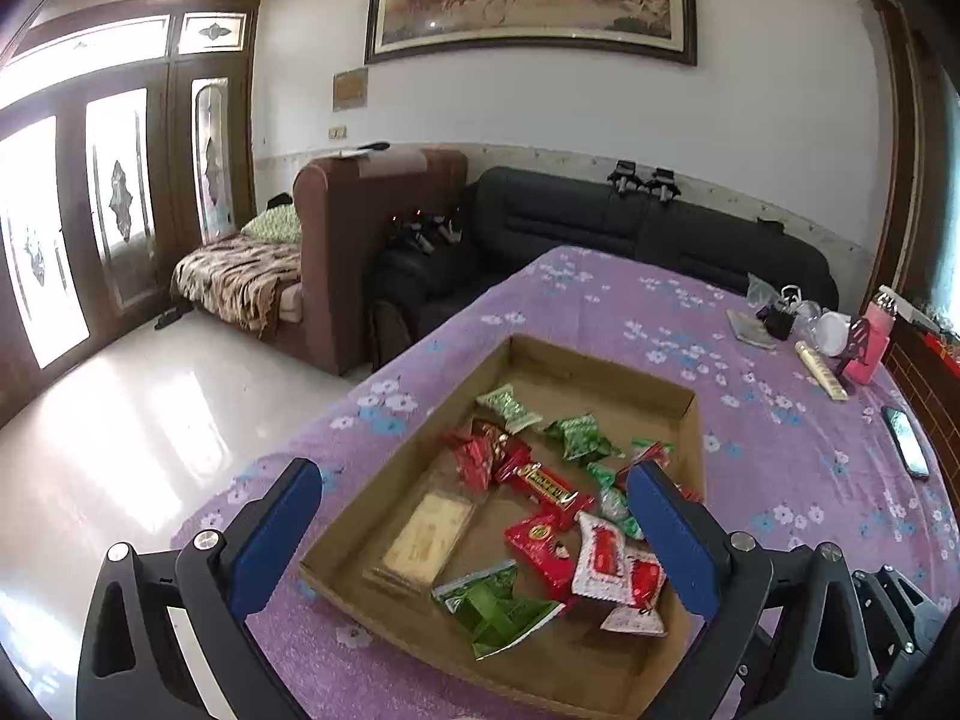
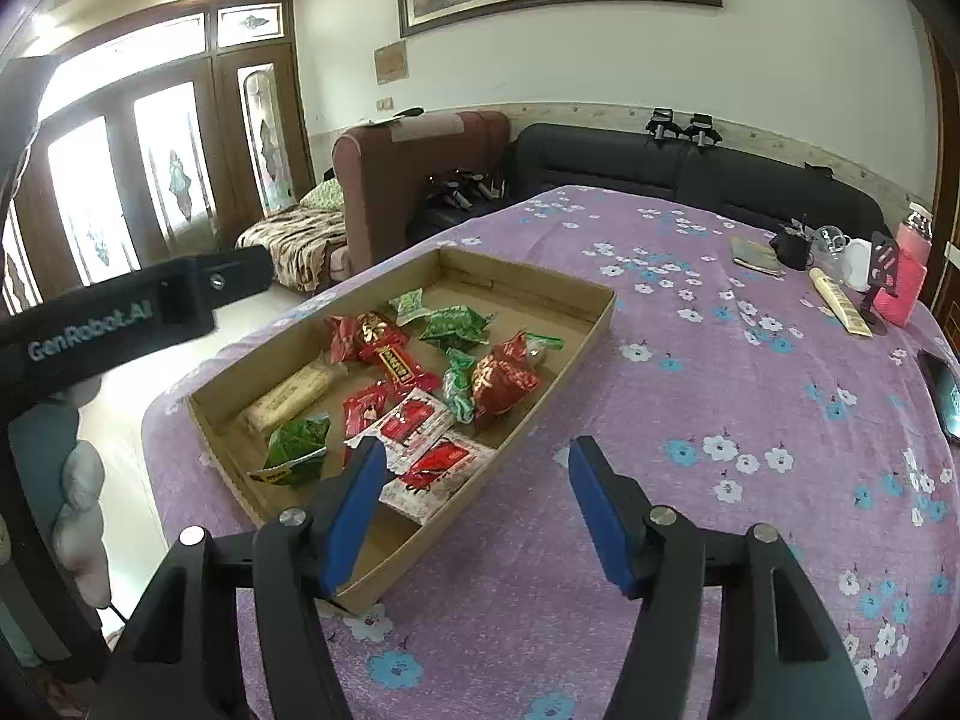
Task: Organize snacks
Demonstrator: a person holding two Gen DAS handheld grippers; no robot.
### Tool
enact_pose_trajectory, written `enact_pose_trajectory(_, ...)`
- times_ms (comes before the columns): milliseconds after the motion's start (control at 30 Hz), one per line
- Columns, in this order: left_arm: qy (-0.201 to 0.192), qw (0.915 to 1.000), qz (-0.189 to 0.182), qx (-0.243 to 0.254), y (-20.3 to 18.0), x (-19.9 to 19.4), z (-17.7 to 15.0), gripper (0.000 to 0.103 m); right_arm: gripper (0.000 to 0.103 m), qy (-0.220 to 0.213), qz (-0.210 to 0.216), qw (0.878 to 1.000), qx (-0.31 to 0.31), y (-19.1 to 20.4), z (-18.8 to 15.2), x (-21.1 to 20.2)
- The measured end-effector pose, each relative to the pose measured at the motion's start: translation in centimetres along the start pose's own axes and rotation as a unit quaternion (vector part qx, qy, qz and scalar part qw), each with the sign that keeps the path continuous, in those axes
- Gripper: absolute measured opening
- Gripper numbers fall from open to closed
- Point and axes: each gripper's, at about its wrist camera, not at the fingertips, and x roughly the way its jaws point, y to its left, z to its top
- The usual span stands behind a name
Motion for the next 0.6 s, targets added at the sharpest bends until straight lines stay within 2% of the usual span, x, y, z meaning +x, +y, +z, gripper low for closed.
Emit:
enact_pose_trajectory(233, 0.025, 0.9996, 0.011, -0.005, 0.8, 1.5, -0.7, 0.103, 0.064, 0.015, 0.0, 1.0, -0.008, 0.8, -0.2, 0.9)
enact_pose_trajectory(600, 0.048, 0.9986, 0.005, -0.023, 1.9, 2.8, -1.3, 0.103, 0.066, 0.03, -0.001, 0.999, -0.024, 1.8, -0.4, 1.7)
